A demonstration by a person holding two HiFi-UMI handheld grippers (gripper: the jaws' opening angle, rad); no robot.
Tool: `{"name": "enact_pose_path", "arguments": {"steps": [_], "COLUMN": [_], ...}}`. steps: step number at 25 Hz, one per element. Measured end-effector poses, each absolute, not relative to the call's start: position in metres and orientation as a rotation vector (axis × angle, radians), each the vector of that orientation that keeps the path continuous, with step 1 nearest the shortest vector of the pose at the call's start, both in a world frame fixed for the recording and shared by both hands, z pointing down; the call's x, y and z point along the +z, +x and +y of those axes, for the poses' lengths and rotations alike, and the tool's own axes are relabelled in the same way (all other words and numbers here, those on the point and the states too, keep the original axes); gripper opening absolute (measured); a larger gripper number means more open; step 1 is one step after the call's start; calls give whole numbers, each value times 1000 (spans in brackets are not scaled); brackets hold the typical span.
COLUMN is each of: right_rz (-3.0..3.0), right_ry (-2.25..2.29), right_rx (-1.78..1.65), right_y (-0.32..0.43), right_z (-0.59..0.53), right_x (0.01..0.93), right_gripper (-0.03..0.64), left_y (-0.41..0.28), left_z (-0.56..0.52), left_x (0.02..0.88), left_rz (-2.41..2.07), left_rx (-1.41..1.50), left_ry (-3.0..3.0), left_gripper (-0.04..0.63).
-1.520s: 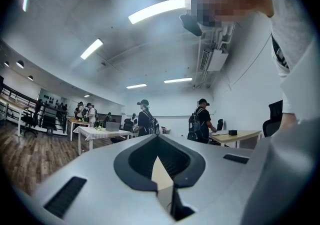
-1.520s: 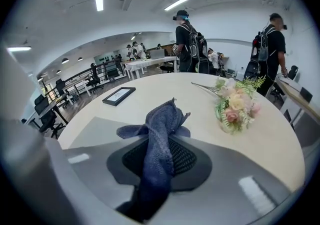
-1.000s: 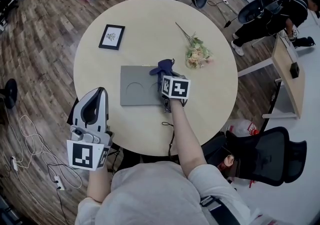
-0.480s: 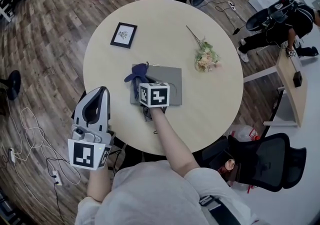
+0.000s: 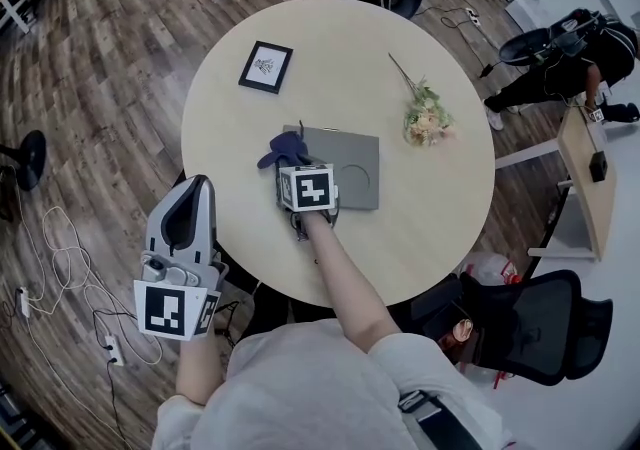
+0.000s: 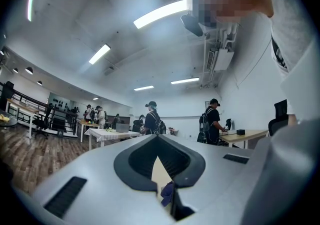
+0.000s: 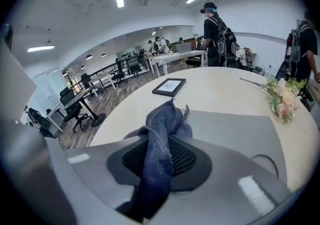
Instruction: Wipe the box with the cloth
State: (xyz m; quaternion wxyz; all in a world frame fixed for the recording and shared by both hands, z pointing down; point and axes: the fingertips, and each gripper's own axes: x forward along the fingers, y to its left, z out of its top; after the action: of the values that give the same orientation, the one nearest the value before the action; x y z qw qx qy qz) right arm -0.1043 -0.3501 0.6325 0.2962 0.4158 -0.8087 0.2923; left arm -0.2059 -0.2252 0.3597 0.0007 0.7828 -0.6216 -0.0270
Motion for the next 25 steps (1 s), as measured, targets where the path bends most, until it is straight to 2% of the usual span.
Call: {"name": "enact_pose_path", "arguments": {"steps": [25], "right_rz": [-1952], "right_ry": [1444], "right_rx": [829], "right_y": [84], "right_z": [-358], "right_x": [638], "right_gripper": [97], "left_y": [-118], "left_z": [-257], "left_x": [355], "left_rz": [-1697], "left_rx": [-123], "left_ry": [2638], "left_gripper": [8]}}
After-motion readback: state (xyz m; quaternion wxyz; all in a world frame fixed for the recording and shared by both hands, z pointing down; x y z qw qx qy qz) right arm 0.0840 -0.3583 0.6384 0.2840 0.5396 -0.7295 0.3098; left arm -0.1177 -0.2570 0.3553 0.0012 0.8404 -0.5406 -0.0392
